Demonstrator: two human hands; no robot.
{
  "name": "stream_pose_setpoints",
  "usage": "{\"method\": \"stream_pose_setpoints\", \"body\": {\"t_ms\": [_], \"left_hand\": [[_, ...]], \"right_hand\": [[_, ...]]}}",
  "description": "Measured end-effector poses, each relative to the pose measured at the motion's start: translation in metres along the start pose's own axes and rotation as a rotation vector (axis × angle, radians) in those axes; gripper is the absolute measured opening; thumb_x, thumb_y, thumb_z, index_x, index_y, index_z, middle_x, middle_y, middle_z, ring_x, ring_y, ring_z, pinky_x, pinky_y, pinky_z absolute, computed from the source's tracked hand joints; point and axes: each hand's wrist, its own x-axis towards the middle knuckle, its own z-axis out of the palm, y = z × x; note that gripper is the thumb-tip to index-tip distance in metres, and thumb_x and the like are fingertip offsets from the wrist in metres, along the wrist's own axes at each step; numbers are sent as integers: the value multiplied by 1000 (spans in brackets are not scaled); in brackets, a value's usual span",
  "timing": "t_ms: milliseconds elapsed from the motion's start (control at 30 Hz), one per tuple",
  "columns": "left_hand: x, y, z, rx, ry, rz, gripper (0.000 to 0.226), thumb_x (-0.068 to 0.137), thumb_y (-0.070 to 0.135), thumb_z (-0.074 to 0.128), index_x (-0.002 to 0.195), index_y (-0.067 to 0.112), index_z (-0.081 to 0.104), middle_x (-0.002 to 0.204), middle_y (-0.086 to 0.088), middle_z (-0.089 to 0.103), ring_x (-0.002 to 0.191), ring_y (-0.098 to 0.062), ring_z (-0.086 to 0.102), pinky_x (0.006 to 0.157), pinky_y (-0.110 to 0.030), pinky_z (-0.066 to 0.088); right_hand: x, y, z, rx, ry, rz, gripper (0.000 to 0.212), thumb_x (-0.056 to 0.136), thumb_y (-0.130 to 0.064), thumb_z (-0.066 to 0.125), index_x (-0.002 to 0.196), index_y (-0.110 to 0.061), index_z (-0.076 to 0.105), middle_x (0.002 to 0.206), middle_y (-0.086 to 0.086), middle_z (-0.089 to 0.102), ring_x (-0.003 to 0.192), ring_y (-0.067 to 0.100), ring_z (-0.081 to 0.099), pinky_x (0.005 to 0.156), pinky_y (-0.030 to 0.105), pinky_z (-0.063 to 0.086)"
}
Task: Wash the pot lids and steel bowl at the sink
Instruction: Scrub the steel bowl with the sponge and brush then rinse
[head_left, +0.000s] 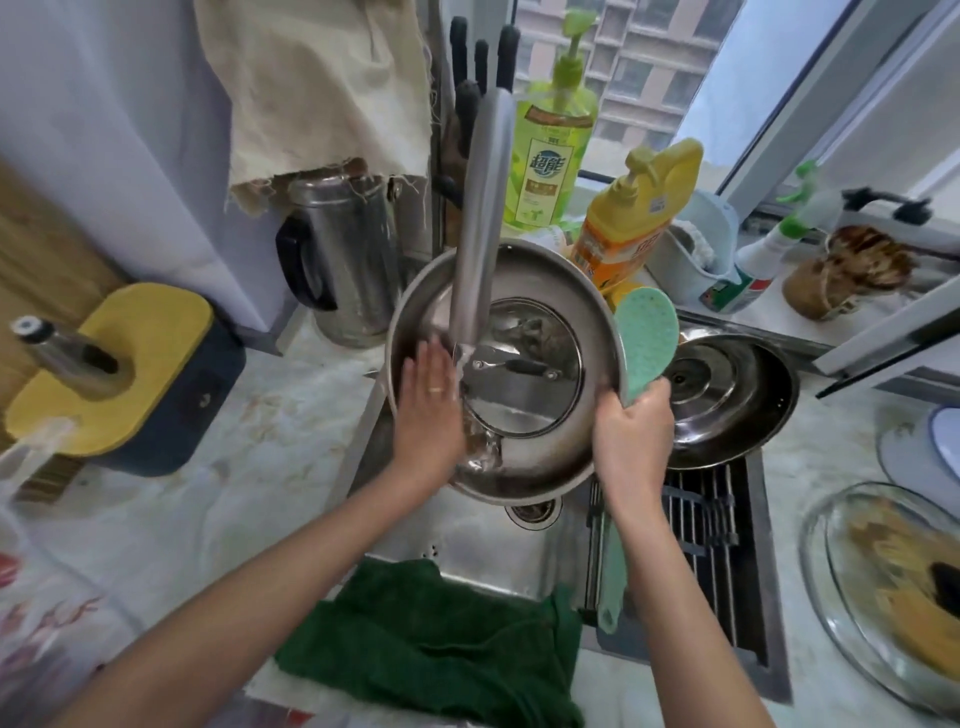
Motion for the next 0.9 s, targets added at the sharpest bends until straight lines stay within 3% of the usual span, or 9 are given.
{"method": "stream_pose_setpoints", "body": {"t_ms": [100, 300, 433, 533, 600, 733, 767, 867, 900], "left_hand": [[-3, 14, 24, 79, -295, -36, 82, 98, 28, 36, 146, -2, -23, 153, -22, -29, 145, -35, -18, 116, -37, -12], [31, -4, 15, 448, -156, 62, 72, 97, 35, 25, 150, 7, -15, 161, -12, -13, 148, -26, -14, 113, -48, -21], [-3, 30, 26, 102, -390, -27, 82, 95, 28, 41, 150, 2, -14, 160, -18, -11, 148, -30, -8, 117, -42, -10], [-36, 33, 27, -9, -573, 124, 59, 103, 28, 26, 153, 5, 7, 161, -15, 6, 149, -22, 5, 118, -33, -3], [-38, 20, 23, 45, -523, 164, 56, 104, 31, 22, 154, 9, 13, 162, -9, 8, 149, -18, 5, 118, -34, -7], [0, -12, 12, 423, -338, 111, 69, 98, 30, 33, 153, 18, -6, 157, -6, -17, 145, -23, -22, 106, -55, -26], [8, -18, 12, 402, -312, 117, 72, 96, 24, 38, 153, 18, -5, 157, -6, -21, 144, -21, -26, 104, -57, -26], [17, -26, 8, -152, -171, 137, 80, 84, -6, 51, 152, 24, 22, 158, -1, -17, 145, -15, -21, 117, -48, -11], [16, -27, 6, -325, -67, 122, 82, 80, -14, 50, 150, 23, 29, 161, -4, -8, 148, -18, -11, 120, -42, 0]], "right_hand": [[-1, -2, -2, -47, 5, -17, 21, 89, -16, 58, 102, -6, 45, 89, 3, 57, 79, 24, 52, 66, 30, 35], [0, 6, -5, -88, -50, 47, 30, 93, -22, 56, 108, -3, 39, 95, 7, 52, 85, 26, 49, 71, 31, 34], [5, 15, -2, -69, -44, 107, 36, 95, -30, 55, 113, -2, 38, 97, 4, 48, 87, 22, 44, 74, 31, 34], [9, 27, 0, -59, -36, 174, 41, 96, -32, 54, 117, 0, 39, 95, 3, 49, 89, 23, 47, 76, 32, 35], [9, 35, 0, -7, -57, 233, 39, 96, -30, 55, 116, -2, 39, 87, -3, 47, 91, 23, 49, 76, 31, 35], [3, 46, -1, 39, -88, 263, 29, 96, -26, 54, 110, -6, 38, 87, -6, 47, 93, 24, 50, 79, 31, 37], [3, 47, 0, 42, -94, 270, 29, 96, -27, 54, 108, -7, 37, 88, -5, 48, 93, 24, 51, 79, 31, 38], [11, 55, 2, 129, -111, 410, 34, 93, -31, 57, 109, -9, 36, 101, 6, 53, 96, 29, 57, 81, 42, 50], [16, 57, 2, 179, -131, 479, 33, 93, -32, 57, 109, -9, 39, 99, 9, 54, 89, 29, 60, 72, 42, 54]]}}
